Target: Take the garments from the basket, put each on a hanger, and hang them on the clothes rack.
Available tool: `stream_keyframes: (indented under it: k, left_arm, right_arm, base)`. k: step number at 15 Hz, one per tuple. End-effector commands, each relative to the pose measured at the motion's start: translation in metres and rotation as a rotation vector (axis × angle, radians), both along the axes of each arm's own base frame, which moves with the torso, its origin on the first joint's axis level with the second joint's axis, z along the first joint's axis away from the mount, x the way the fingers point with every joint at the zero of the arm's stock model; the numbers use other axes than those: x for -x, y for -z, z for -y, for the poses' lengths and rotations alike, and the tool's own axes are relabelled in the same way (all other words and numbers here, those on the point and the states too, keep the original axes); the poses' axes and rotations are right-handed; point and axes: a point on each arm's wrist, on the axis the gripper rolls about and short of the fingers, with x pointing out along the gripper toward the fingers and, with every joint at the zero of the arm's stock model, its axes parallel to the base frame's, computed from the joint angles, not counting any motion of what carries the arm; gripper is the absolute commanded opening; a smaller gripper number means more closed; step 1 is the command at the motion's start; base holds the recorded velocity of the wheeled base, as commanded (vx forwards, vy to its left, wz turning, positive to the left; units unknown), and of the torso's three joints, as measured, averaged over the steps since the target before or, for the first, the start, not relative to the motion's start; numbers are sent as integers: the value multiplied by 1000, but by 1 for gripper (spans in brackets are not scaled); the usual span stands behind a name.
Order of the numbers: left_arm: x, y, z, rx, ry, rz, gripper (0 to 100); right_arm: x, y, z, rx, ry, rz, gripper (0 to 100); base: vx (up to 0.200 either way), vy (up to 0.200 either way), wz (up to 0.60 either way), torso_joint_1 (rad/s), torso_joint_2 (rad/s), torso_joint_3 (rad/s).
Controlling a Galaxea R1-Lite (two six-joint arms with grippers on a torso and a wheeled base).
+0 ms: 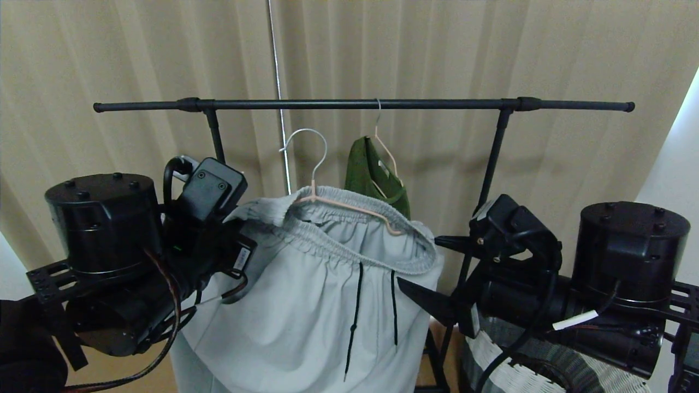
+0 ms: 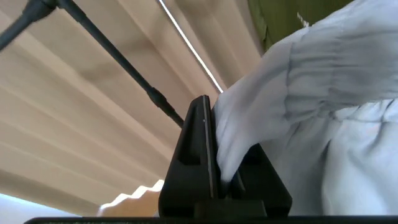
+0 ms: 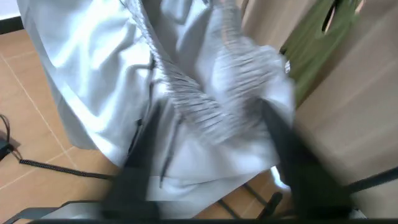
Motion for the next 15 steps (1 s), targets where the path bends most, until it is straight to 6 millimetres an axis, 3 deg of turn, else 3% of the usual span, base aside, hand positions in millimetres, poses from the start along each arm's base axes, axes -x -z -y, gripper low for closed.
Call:
stream_keyframes:
  k: [1, 8, 15]
  left_arm:
    - [1, 1, 3, 17, 16, -4, 0]
    - [12, -4, 21, 35, 99, 37, 0]
    - [14, -6, 23, 4, 118, 81, 0]
  right_arm:
    - [-5, -8, -3, 25, -16, 67, 100]
    - [-62, -19, -24, 142, 38, 230, 100]
    - [-71, -19, -30, 150, 37, 224, 100]
  base:
    - [0, 0, 0, 0, 0, 0]
    - [0, 0, 0, 0, 0, 0]
    - [0, 0, 0, 0, 0, 0]
